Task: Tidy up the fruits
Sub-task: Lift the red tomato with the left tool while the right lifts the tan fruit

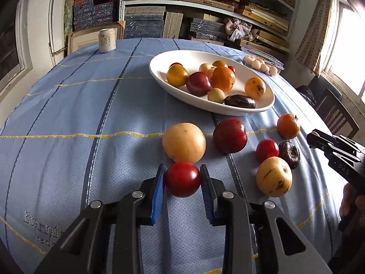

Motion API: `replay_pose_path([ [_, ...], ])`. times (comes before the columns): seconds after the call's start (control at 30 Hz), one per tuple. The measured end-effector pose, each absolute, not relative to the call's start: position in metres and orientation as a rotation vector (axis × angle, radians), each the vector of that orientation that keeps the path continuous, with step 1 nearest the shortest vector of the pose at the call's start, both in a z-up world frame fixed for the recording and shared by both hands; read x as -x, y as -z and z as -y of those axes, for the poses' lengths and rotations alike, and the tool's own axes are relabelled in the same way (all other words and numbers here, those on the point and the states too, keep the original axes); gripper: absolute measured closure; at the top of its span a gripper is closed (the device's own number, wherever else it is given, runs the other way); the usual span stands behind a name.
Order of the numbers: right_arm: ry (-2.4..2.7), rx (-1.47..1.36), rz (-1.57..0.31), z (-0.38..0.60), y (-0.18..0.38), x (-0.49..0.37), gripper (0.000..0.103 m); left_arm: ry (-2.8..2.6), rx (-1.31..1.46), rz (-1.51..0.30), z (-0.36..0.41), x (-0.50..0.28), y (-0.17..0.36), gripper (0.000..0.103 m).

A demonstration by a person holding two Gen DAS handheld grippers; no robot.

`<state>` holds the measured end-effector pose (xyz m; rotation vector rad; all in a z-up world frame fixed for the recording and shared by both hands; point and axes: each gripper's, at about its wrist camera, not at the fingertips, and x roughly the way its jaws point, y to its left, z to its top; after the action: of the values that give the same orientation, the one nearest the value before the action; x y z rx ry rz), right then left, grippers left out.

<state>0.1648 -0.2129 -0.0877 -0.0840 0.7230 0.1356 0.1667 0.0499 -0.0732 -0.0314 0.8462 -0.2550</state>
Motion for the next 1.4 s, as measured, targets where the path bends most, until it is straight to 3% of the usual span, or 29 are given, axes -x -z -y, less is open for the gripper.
replay_pose_path([
  [0.93,-0.154,0.058,-0.695,0.213,0.081,-0.156,0.079,0.221,-0.015,-0.793,-0.04,-0.159,0.057,0.073],
  [1.4,-0.212,0.025,-0.638,0.209,0.043,-0.156,0.079,0.21,-0.057,-0.714,-0.02,-0.165,0.023,0.072],
])
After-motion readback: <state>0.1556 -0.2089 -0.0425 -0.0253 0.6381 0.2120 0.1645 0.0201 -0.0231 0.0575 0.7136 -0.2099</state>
